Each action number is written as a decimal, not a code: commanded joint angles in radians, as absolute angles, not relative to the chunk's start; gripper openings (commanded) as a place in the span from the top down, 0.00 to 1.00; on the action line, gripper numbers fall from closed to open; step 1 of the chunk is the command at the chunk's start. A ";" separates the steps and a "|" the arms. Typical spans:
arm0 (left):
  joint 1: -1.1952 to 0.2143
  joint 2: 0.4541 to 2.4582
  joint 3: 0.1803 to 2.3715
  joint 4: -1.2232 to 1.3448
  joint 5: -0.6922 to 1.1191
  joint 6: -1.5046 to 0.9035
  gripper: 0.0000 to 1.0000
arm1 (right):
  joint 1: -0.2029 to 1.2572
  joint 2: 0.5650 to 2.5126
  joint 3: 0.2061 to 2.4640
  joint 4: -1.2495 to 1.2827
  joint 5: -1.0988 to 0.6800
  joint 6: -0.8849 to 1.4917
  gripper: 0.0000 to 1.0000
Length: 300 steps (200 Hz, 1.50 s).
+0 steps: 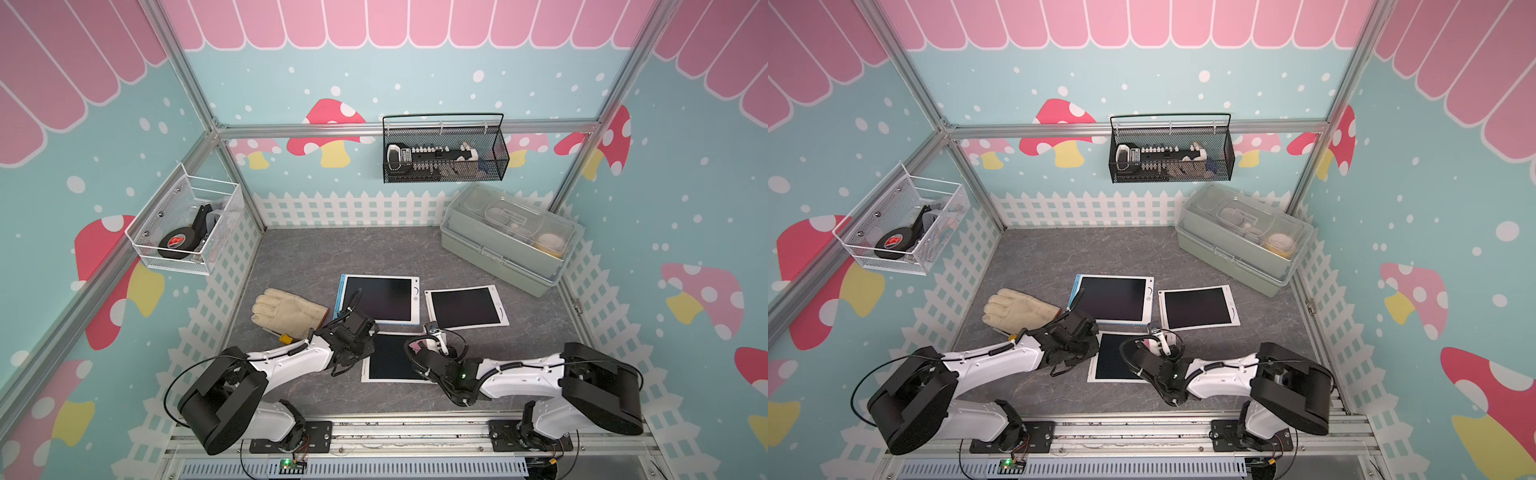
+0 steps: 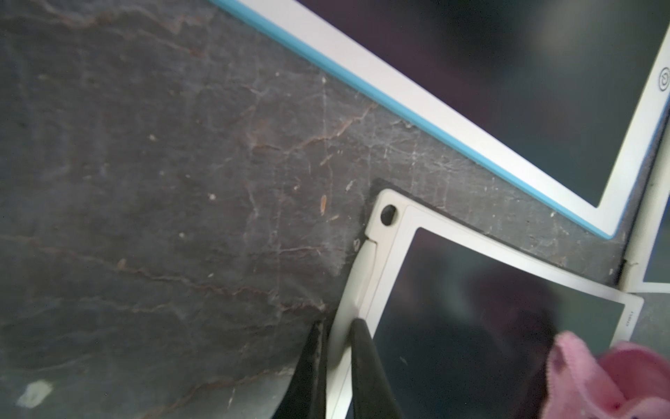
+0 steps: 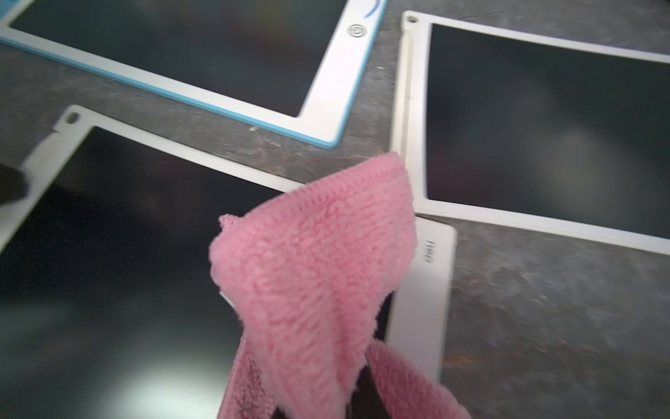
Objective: Wipe the drawing tablet
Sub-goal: Wipe the dirt from the drawing tablet.
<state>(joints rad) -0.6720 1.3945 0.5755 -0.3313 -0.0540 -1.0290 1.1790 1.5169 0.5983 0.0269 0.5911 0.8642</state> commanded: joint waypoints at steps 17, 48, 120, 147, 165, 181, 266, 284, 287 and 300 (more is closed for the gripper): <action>-0.682 1.488 0.456 -0.545 -0.023 -1.029 0.88 | 1.142 1.475 0.529 0.026 0.596 0.970 1.00; -0.682 1.487 0.455 -0.551 -0.027 -1.028 0.88 | 1.057 1.239 0.384 -0.174 0.628 1.042 1.00; -0.681 1.496 0.464 -0.545 -0.022 -1.021 0.88 | 1.241 1.495 0.671 -0.090 0.582 0.903 1.00; -0.682 1.499 0.469 -0.543 -0.021 -1.025 0.88 | 1.221 1.429 0.535 -0.101 0.625 0.986 1.00; -0.681 1.493 0.469 -0.546 -0.019 -1.023 0.89 | 1.210 1.277 0.422 -0.184 0.674 1.044 1.00; -0.682 1.487 0.465 -0.548 -0.019 -1.022 0.88 | 1.210 1.171 0.380 -0.242 0.695 1.044 1.00; -0.680 1.459 0.448 -0.505 0.006 -1.012 0.88 | 1.243 1.713 0.711 0.236 0.396 0.919 1.00; -0.676 1.443 0.444 -0.505 0.008 -1.014 0.88 | 1.169 1.666 0.638 0.259 0.373 0.974 1.00; -0.675 1.441 0.442 -0.505 0.008 -1.015 0.88 | 1.156 1.650 0.618 0.257 0.375 0.981 1.00; -0.672 1.434 0.435 -0.507 0.006 -1.016 0.88 | 1.110 1.565 0.543 0.202 0.408 0.986 1.00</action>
